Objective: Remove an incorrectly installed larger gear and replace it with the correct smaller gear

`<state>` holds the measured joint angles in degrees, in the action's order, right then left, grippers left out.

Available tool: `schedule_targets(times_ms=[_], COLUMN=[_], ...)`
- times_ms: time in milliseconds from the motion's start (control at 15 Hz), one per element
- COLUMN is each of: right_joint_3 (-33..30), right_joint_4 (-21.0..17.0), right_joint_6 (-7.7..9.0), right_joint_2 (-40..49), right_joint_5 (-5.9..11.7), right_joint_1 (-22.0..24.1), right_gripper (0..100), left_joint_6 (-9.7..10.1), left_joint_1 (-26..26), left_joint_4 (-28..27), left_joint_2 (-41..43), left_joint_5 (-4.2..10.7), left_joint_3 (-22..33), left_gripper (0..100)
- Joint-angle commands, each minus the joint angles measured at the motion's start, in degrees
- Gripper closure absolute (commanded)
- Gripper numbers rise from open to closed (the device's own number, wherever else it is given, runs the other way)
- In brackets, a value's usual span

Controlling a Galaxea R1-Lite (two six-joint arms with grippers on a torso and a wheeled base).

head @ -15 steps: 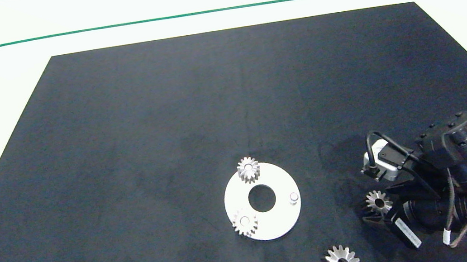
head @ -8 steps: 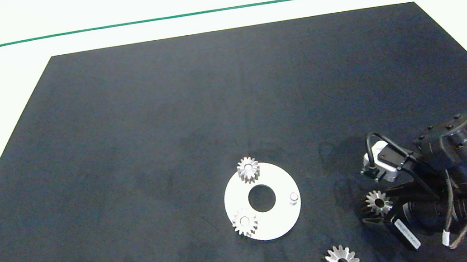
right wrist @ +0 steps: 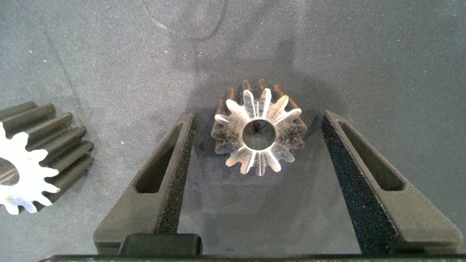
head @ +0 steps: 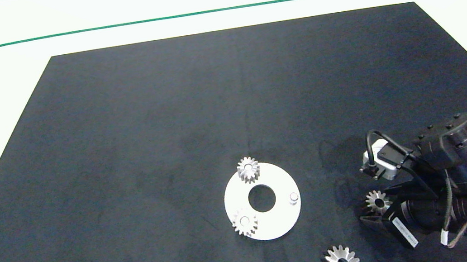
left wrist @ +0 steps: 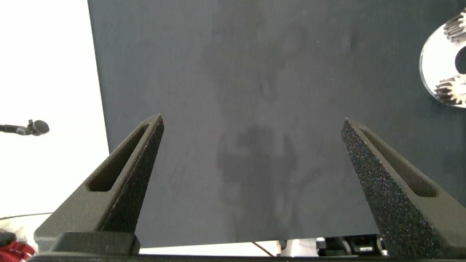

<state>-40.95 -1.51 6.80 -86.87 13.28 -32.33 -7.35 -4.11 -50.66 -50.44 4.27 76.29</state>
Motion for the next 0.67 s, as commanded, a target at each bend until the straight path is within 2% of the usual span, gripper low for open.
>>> schedule_targets(times_ms=[67,533,667], right_joint_3=[0.25,0.17,0.78], right_joint_4=[0.02,0.11,0.72], right_joint_6=[-0.12,-0.30,-0.30], right_joint_2=[0.30,0.47,0.39], right_joint_5=[0.08,-0.09,-0.18], right_joint_1=[-0.01,-0.01,-0.01], right_gripper=[0,0,5], left_joint_6=[-0.03,-0.03,-0.03], left_joint_1=[-0.02,-0.02,-0.02], left_joint_4=[-0.31,-0.31,-0.31], left_joint_2=[0.00,0.00,0.00], left_joint_5=[0.04,0.04,0.04], left_joint_3=[0.00,-0.09,-0.09], left_gripper=[0,0,0])
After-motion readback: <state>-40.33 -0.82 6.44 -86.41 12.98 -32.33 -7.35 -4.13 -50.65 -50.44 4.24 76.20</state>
